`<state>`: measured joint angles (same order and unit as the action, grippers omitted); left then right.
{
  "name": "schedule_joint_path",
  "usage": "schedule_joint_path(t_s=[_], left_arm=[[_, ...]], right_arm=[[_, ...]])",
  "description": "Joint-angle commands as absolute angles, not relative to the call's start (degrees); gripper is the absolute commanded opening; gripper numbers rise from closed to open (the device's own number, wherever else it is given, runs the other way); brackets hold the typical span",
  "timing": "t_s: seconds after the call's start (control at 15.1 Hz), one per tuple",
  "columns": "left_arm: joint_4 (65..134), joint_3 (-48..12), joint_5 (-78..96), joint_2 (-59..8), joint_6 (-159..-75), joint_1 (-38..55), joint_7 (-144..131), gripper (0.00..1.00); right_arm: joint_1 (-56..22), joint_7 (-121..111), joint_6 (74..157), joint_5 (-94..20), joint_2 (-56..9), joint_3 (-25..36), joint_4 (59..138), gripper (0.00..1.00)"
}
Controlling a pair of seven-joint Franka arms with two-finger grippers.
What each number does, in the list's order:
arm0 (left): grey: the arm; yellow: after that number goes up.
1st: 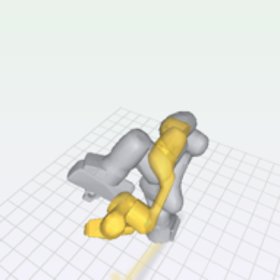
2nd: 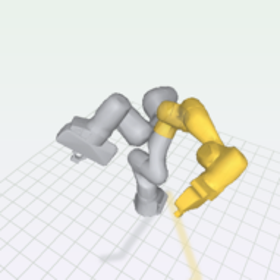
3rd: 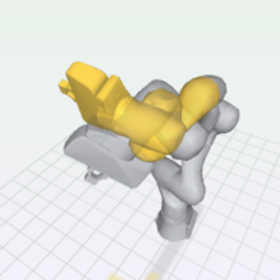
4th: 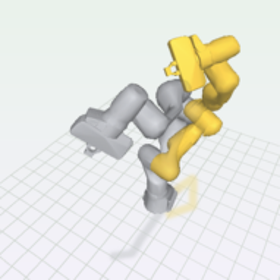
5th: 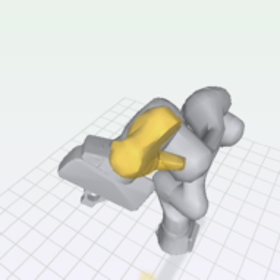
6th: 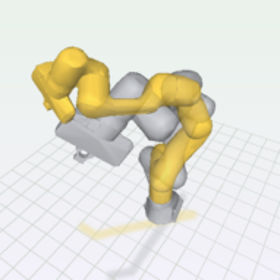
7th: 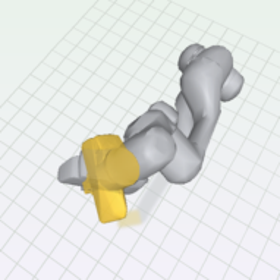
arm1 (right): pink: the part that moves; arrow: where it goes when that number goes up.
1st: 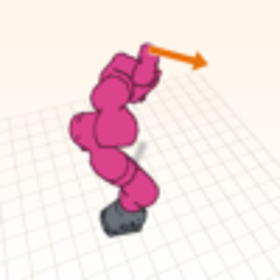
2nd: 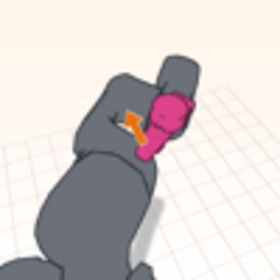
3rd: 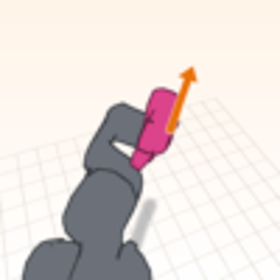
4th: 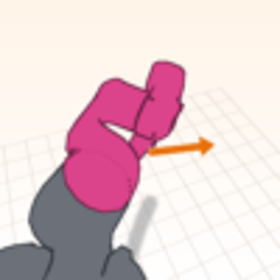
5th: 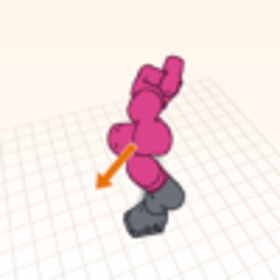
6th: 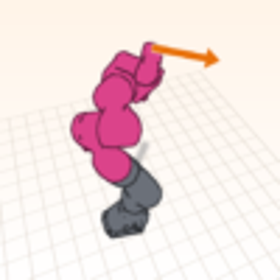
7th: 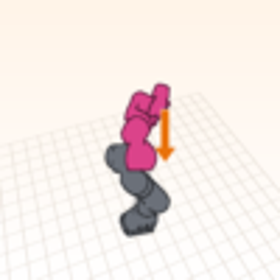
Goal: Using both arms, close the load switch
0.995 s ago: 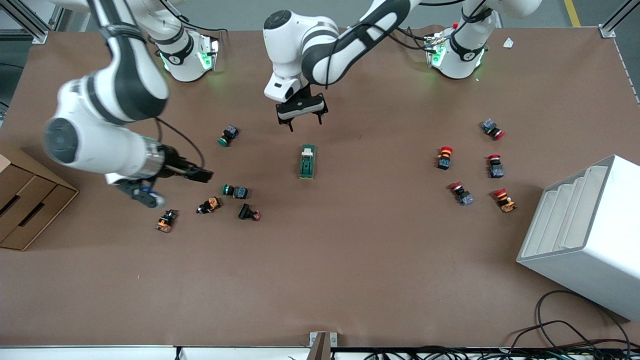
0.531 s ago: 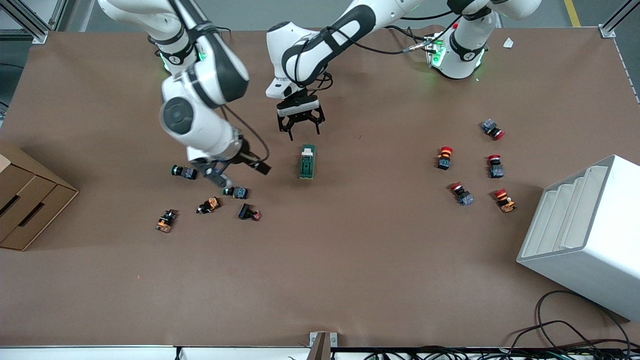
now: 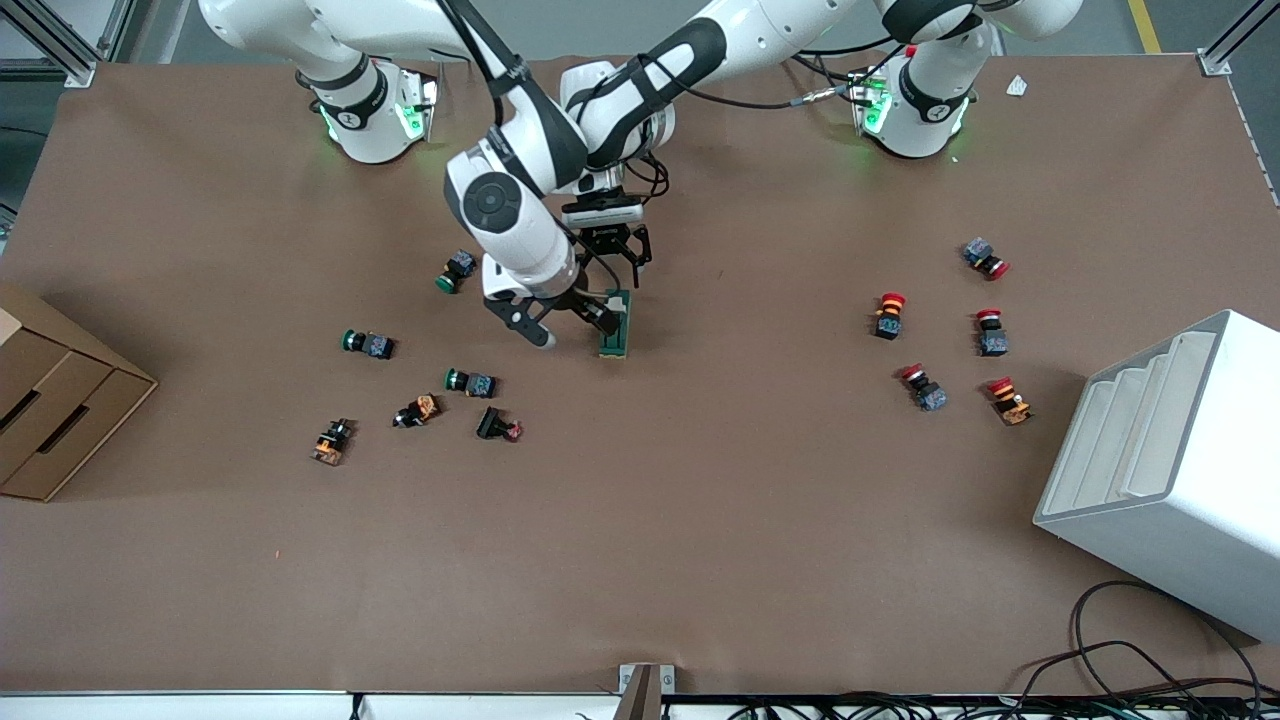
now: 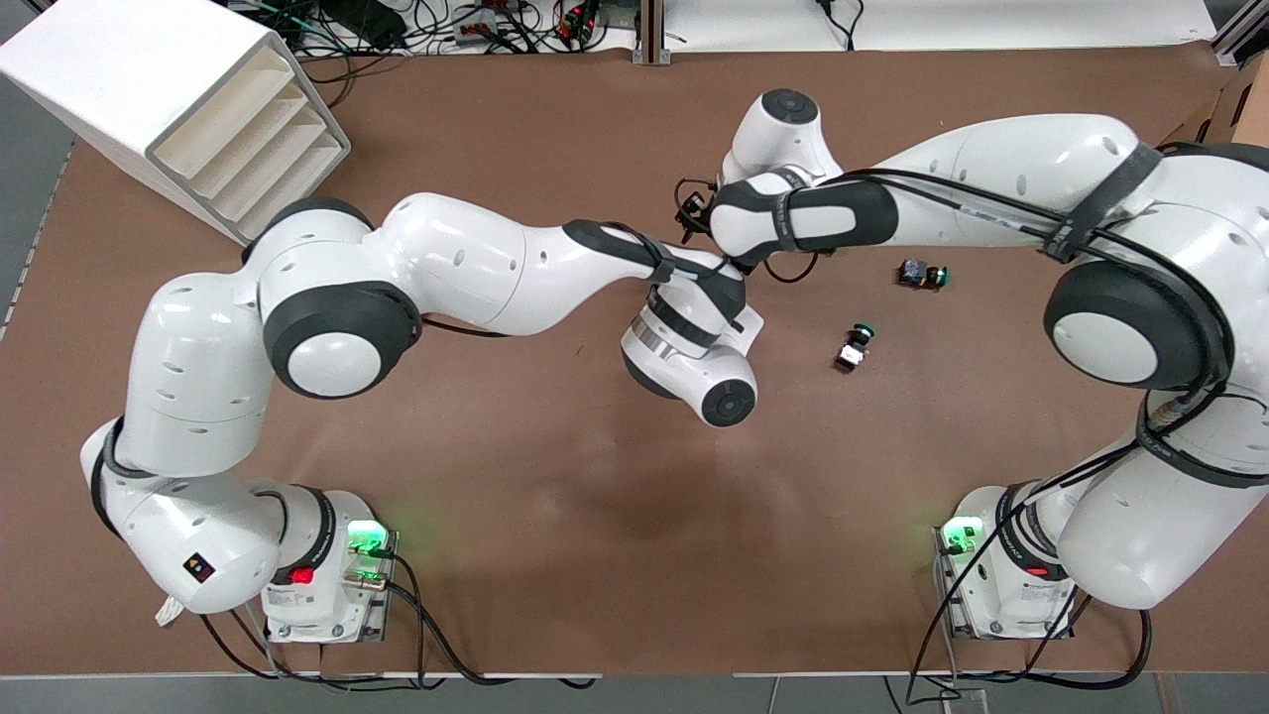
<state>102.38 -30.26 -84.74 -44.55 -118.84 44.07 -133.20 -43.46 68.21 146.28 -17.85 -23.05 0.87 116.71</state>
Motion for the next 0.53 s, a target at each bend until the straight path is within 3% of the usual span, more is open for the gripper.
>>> schedule_joint_path(t_s=[0.0, 0.46], left_arm=[[102.0, -30.0, -89.5, -45.8, -118.5, 44.2, -135.3, 0.93], [102.0, -29.6, -97.7, -49.3, -115.7, 45.1, -141.3, 0.93]], right_arm=[[-45.5, 69.3, 149.9, -18.8, -25.0, 1.4, 116.7, 1.00], [-46.5, 70.0, 150.7, -22.9, -27.9, 1.4, 114.9, 1.00]])
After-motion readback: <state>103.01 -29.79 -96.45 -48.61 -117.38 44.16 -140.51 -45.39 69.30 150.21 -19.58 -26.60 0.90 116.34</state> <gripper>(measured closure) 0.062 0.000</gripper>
